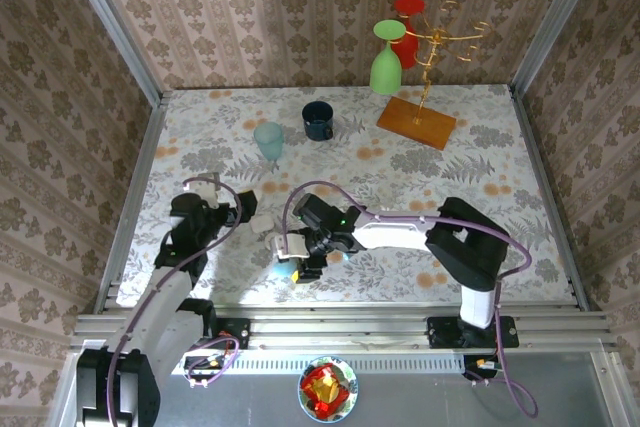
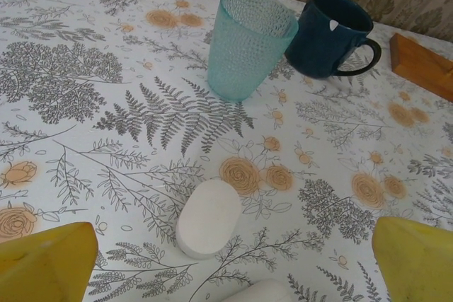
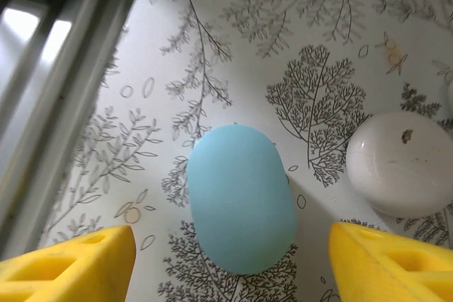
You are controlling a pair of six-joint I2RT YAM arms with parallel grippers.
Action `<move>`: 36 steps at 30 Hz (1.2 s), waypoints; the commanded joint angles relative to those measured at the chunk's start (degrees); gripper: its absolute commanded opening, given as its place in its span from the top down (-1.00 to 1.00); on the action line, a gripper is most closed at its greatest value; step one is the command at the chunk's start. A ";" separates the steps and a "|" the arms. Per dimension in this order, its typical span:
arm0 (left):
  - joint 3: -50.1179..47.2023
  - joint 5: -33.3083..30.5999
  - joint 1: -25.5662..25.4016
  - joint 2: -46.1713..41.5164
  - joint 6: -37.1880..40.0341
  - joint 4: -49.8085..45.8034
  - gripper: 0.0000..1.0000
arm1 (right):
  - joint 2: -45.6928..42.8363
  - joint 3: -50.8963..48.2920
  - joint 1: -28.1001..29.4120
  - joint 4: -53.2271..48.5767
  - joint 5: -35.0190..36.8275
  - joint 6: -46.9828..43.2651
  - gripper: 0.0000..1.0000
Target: Insert the wireless bluetooth earbuds into the charging case
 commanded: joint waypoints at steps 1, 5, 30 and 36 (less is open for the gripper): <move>0.10 1.14 0.63 -1.25 -1.45 0.18 -1.00 | 2.85 2.32 0.56 -2.40 3.51 -2.61 -0.40; -0.01 1.50 0.69 -1.37 -1.45 -0.03 -1.00 | 4.95 3.03 0.70 -2.06 4.20 -2.37 -0.32; -0.72 4.89 -0.51 -3.46 3.00 2.66 -1.00 | 0.61 1.77 0.15 -0.90 2.41 2.03 0.36; -2.19 5.90 -4.35 -3.85 6.30 12.60 -1.00 | -7.13 -2.75 -4.58 -0.07 2.02 3.80 0.37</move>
